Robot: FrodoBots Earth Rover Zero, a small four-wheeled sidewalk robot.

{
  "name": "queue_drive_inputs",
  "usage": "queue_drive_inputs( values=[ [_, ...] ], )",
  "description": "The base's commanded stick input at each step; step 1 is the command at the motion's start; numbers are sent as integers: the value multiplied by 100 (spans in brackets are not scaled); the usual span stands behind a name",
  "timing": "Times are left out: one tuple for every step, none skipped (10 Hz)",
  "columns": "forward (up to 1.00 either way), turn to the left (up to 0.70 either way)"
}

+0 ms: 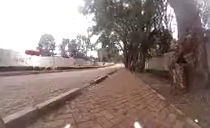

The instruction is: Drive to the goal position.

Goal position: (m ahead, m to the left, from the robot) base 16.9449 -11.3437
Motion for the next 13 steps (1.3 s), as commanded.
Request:
queue_drive_inputs(
  values=[
    [50,18],
    [50,14],
    [50,10],
    [50,7],
    [50,4],
    [50,-50],
    [50,-50],
    [50,-50],
    [50,-50],
    [50,-50],
    [50,-50],
    [50,-50],
    [50,-29]
  ],
)
